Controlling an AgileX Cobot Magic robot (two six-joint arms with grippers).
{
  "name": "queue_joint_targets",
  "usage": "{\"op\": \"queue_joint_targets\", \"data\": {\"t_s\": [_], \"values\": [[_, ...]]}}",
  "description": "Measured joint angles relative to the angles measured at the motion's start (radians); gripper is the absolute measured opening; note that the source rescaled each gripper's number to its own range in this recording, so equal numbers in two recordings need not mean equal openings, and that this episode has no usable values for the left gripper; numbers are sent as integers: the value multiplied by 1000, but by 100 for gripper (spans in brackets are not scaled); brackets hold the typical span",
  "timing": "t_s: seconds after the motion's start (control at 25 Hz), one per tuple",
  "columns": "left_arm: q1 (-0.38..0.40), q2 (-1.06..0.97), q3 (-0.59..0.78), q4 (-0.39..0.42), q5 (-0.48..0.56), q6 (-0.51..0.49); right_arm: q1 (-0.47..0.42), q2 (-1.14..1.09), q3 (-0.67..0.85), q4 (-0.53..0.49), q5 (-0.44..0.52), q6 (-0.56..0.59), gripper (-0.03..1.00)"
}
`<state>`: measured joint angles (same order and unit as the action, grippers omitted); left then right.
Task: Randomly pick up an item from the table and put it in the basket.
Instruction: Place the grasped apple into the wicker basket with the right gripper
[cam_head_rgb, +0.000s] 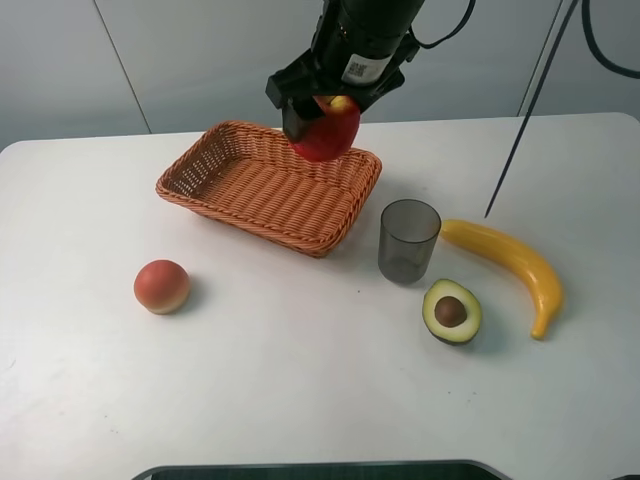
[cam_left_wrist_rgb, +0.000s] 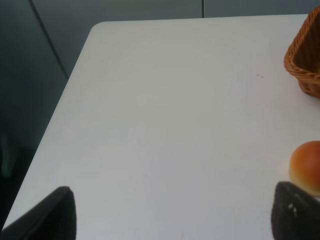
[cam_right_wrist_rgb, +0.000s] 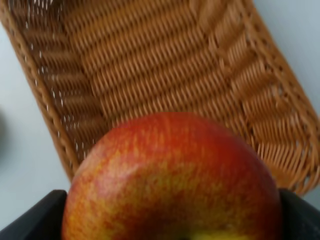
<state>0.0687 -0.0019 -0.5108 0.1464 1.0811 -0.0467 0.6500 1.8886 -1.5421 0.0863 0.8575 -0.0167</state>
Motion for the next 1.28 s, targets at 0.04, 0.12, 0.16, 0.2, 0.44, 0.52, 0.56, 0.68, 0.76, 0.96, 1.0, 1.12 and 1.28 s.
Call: {"op": "queue_joint_targets", "data": {"t_s": [0.04, 0.12, 0.16, 0.2, 0.44, 0.52, 0.56, 0.68, 0.76, 0.96, 1.0, 1.12, 1.28], "values": [[0, 0, 0, 0, 0, 0, 0, 10, 0, -2, -21, 5, 2], [0, 0, 0, 0, 0, 0, 0, 36, 0, -4, -65, 7, 2], [0, 0, 0, 0, 0, 0, 0, 51, 0, -6, -78, 7, 2], [0, 0, 0, 0, 0, 0, 0, 64, 0, -6, -93, 8, 2], [0, 0, 0, 0, 0, 0, 0, 137, 0, -15, -163, 17, 2], [0, 0, 0, 0, 0, 0, 0, 152, 0, -15, -179, 17, 2], [0, 0, 0, 0, 0, 0, 0, 160, 0, -16, -183, 17, 2], [0, 0, 0, 0, 0, 0, 0, 178, 0, -20, -193, 17, 2], [0, 0, 0, 0, 0, 0, 0, 190, 0, -20, -197, 17, 2], [0, 0, 0, 0, 0, 0, 0, 202, 0, -20, -198, 17, 2], [0, 0, 0, 0, 0, 0, 0, 202, 0, -20, -200, 17, 2], [0, 0, 0, 0, 0, 0, 0, 203, 0, -20, -202, 17, 17], [0, 0, 0, 0, 0, 0, 0, 203, 0, -20, -212, 17, 95]]}}
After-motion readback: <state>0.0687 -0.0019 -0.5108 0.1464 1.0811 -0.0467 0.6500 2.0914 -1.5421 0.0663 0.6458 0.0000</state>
